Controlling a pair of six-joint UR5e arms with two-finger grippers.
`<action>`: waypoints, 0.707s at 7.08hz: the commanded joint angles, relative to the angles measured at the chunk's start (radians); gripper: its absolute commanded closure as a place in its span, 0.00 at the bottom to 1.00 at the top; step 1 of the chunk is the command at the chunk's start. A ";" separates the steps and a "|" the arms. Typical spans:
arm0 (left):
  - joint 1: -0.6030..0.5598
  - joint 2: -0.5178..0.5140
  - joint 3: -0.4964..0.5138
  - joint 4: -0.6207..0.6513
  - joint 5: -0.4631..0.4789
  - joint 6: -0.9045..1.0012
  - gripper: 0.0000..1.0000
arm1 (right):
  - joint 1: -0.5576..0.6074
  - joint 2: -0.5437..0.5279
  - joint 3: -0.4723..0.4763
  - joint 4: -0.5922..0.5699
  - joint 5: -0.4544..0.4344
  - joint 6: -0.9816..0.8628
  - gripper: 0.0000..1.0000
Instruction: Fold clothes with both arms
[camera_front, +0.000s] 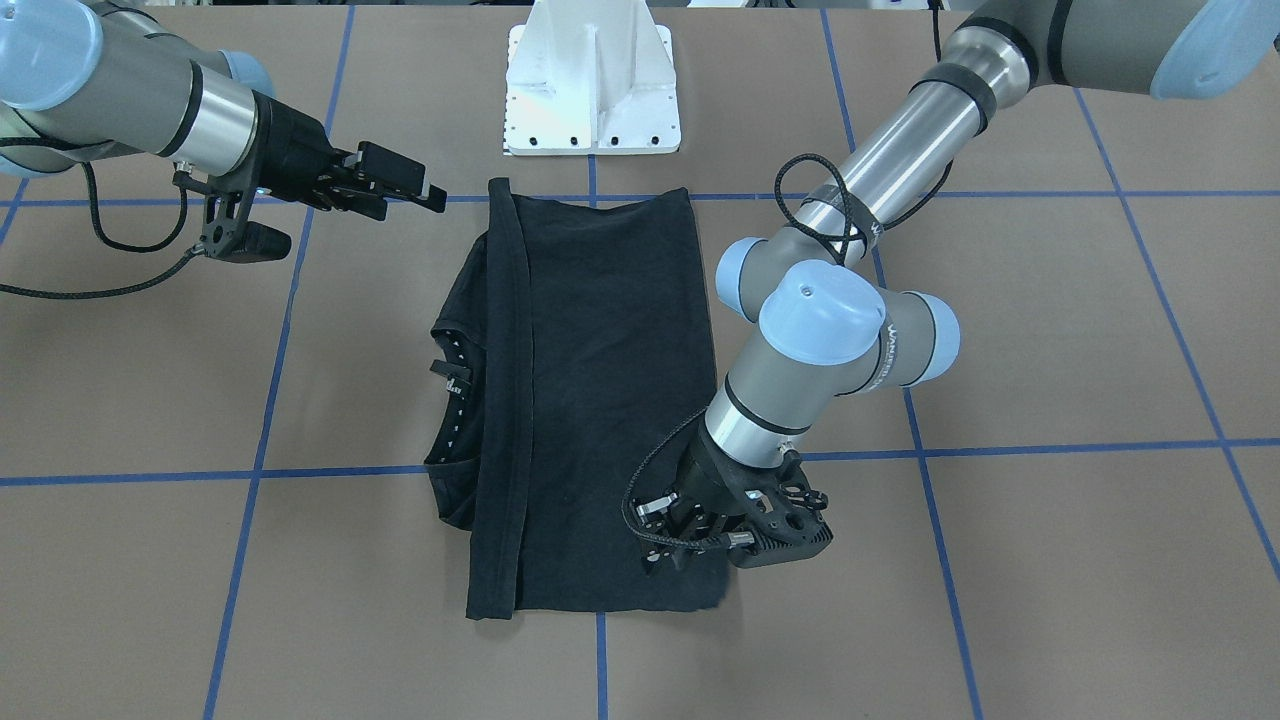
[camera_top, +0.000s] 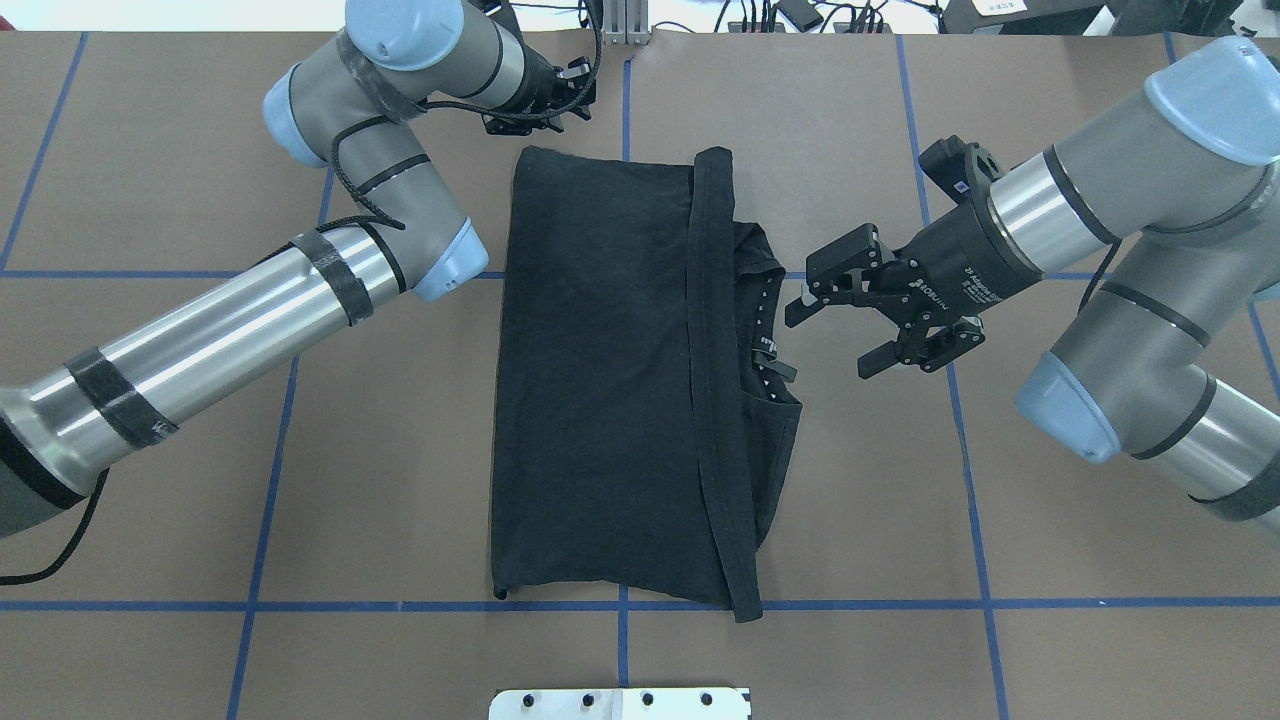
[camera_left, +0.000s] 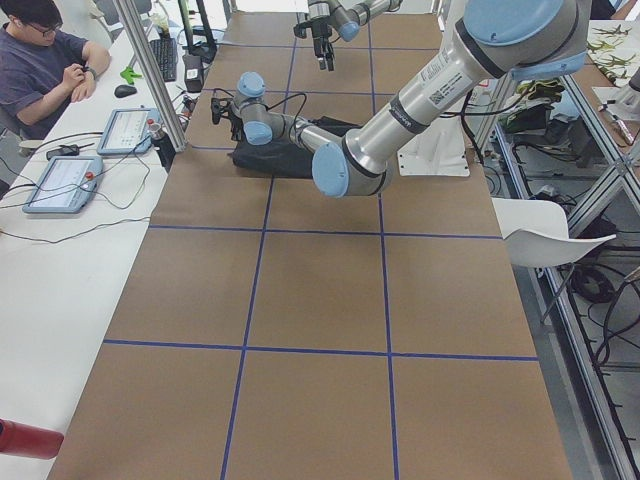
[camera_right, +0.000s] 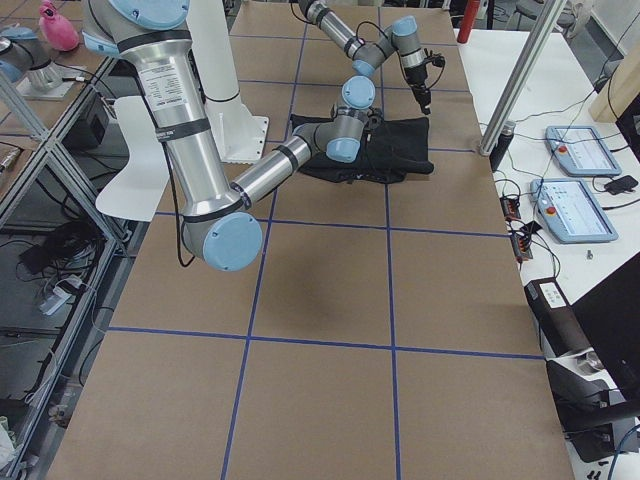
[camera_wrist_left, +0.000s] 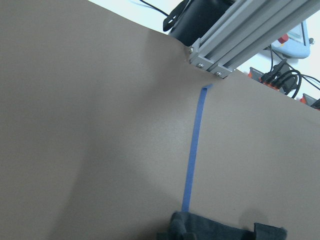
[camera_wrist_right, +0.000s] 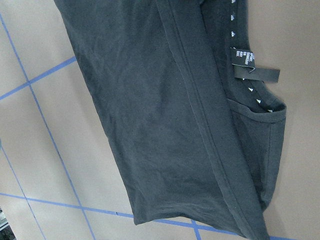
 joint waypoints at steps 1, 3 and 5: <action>-0.022 0.025 -0.118 0.005 -0.009 -0.012 0.00 | 0.007 0.011 0.005 0.000 -0.015 0.000 0.00; -0.010 0.218 -0.278 -0.004 -0.013 -0.005 0.00 | 0.000 0.057 0.010 -0.002 -0.067 -0.008 0.00; -0.008 0.251 -0.321 0.000 -0.013 -0.006 0.00 | 0.003 0.166 0.025 0.000 -0.059 -0.028 0.00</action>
